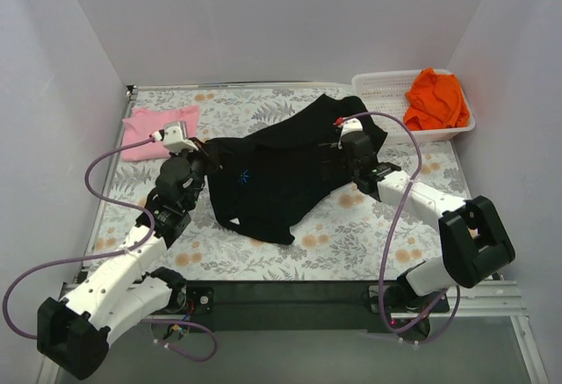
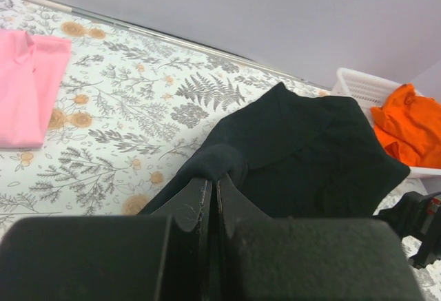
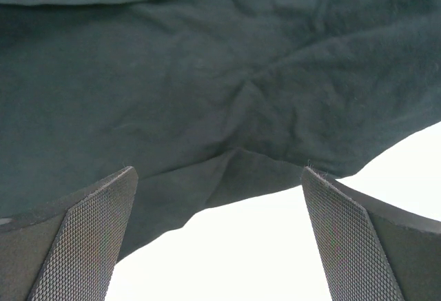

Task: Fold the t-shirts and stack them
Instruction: Flatten the tshirt out

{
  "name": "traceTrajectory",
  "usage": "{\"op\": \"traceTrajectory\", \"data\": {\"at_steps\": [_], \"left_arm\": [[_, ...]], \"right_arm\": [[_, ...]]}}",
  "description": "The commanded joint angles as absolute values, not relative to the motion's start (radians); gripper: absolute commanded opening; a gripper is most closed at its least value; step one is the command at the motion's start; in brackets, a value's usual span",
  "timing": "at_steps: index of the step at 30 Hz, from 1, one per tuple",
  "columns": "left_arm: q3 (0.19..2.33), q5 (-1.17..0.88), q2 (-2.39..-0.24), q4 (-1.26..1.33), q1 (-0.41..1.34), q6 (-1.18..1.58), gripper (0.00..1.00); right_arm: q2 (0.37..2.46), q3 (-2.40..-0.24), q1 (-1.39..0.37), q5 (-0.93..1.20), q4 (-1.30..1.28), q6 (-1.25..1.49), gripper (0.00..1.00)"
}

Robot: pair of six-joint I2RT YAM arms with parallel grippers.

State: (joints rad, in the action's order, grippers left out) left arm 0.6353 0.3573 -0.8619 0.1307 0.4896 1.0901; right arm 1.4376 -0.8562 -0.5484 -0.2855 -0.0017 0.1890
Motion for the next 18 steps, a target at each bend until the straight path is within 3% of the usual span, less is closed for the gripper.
{"op": "traceTrajectory", "data": {"at_steps": [1,18], "left_arm": [[0.643,0.376,-0.883,0.123,0.445,1.091,0.00],[0.624,0.307,-0.942,0.160,0.361,1.103,0.00]], "right_arm": [[1.448,-0.874,-0.522,-0.291,0.031,0.213,0.95],[1.637,-0.908,-0.419,-0.233,0.026,0.216,0.89]]}}
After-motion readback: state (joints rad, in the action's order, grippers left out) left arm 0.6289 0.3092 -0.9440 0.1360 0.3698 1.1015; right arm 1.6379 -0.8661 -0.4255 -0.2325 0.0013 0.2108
